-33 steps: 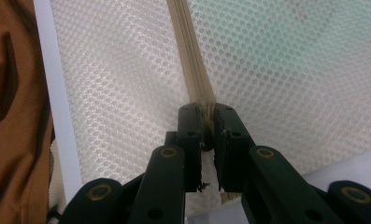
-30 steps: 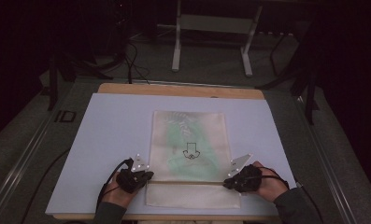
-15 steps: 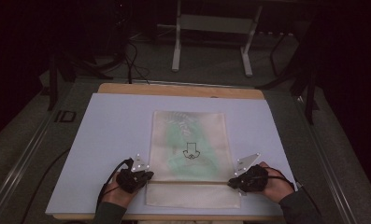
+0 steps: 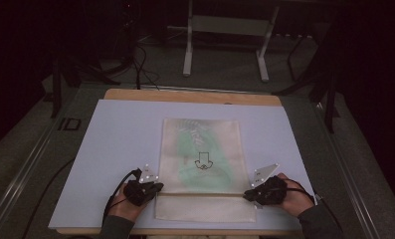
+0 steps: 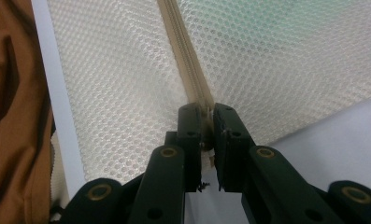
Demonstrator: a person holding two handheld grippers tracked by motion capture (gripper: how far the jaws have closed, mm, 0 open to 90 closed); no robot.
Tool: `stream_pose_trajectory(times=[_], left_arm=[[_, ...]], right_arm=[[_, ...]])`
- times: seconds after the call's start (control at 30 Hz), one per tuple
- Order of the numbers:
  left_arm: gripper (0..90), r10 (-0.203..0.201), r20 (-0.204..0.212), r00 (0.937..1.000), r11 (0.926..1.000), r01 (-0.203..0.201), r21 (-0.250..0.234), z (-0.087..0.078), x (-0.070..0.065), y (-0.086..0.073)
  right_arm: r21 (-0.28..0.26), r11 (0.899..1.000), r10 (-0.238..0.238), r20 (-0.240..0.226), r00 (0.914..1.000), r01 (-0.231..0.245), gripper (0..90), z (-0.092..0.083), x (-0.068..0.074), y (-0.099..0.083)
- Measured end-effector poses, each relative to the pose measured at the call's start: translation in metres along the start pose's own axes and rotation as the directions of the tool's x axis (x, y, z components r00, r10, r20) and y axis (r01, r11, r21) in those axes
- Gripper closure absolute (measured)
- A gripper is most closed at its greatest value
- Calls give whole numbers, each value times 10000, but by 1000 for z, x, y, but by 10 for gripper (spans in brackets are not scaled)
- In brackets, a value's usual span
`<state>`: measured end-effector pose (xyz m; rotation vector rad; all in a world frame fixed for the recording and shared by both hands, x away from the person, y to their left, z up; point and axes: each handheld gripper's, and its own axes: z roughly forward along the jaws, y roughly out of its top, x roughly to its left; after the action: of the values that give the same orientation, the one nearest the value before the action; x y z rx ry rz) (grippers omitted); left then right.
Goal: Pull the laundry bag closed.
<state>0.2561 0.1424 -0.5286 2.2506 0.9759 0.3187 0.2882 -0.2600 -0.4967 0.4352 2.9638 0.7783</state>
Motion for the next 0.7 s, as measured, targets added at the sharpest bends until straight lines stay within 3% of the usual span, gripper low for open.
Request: stream_pose_trajectory(times=[0.7], left_arm=[[890, -75, 136, 9999, 10000, 76, -40, 0, 2, 0]], right_arm=[[-971, 9926, 756, 196, 9969, -733, 787, -12, -3, -17]])
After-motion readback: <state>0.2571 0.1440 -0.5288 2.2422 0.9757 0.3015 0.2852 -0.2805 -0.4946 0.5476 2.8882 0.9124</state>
